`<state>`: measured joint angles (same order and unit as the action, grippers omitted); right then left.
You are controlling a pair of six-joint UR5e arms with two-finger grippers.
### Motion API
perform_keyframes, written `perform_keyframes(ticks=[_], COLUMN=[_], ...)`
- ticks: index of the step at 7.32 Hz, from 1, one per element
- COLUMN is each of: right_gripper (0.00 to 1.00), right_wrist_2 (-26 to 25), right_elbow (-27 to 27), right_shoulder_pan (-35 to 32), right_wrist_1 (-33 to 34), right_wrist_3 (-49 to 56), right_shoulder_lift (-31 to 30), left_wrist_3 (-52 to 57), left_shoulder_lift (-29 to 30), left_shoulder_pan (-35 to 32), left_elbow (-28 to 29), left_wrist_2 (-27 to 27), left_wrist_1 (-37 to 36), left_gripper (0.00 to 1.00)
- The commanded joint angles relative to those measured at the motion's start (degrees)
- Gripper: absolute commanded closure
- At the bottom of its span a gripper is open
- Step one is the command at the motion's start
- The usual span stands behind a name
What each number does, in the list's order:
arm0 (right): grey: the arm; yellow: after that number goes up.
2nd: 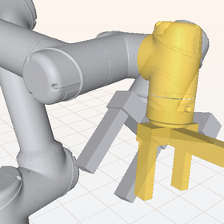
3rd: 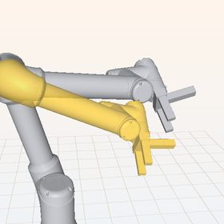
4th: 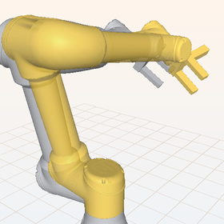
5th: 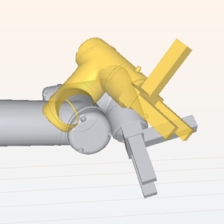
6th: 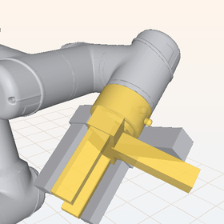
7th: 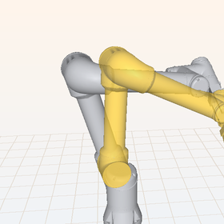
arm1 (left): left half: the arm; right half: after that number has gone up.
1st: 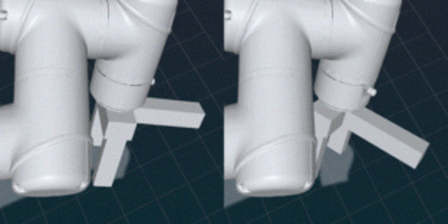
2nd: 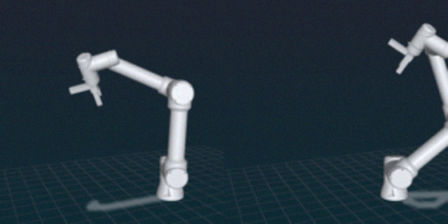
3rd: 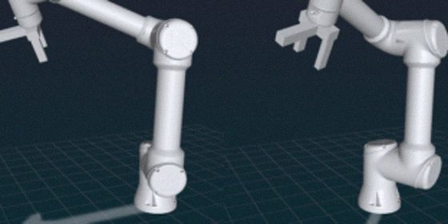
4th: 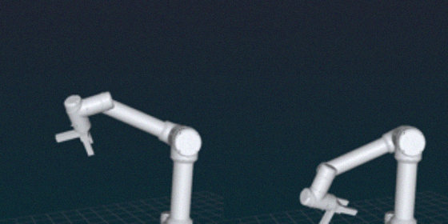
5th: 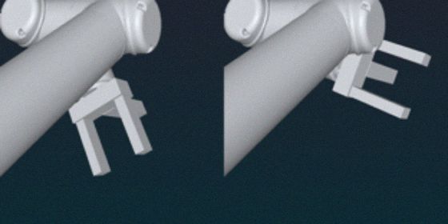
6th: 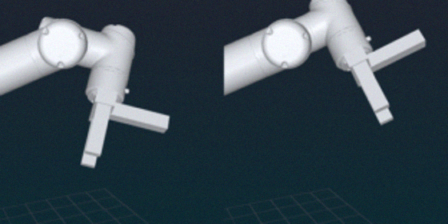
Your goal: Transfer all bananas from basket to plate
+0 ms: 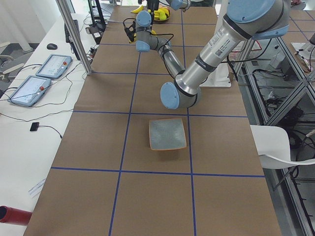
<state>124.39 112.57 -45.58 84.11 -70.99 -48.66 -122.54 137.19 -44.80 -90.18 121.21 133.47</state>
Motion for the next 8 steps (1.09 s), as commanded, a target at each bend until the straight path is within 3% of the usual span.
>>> perform_keyframes(ticks=[1, 2, 3, 4, 6, 7, 8], right_gripper=[1.0, 1.0, 0.44, 0.0, 0.0, 0.0, 0.0], right_wrist_2=[-0.7, -0.7, -0.7, -0.9, 0.0, 0.1, 0.1], right_elbow=[-0.2, -0.2, -0.4, -0.3, 2.6, 5.4, 6.2], right_shoulder_pan=[0.6, 0.6, 0.6, 0.5, -1.5, -2.5, -3.9], right_wrist_1=[-0.1, -0.1, -1.7, -3.2, -3.4, -3.4, -3.4], right_wrist_3=[-0.1, 0.4, 1.0, 1.0, 1.0, 1.1, 1.0], right_shoulder_lift=[0.1, 0.1, 0.0, -0.5, -3.3, -6.6, -8.3], left_wrist_3=[-0.7, -0.6, -0.7, -0.7, -0.7, -0.8, 0.3], left_shoulder_lift=[-0.2, -0.2, -0.2, -0.2, -0.9, -3.6, -10.9], left_shoulder_pan=[0.1, 0.1, 0.2, 0.2, 0.1, 0.1, 0.0], left_elbow=[-0.2, -0.2, -0.3, -0.3, -0.7, -3.0, -8.1], left_wrist_2=[0.1, 0.1, 0.1, 0.1, 0.1, 0.2, 0.3], left_wrist_1=[0.0, -0.1, -0.1, -0.1, 0.1, -0.2, -0.3], left_gripper=[1.0, 1.0, 1.0, 1.0, 1.0, 1.0, 1.0])
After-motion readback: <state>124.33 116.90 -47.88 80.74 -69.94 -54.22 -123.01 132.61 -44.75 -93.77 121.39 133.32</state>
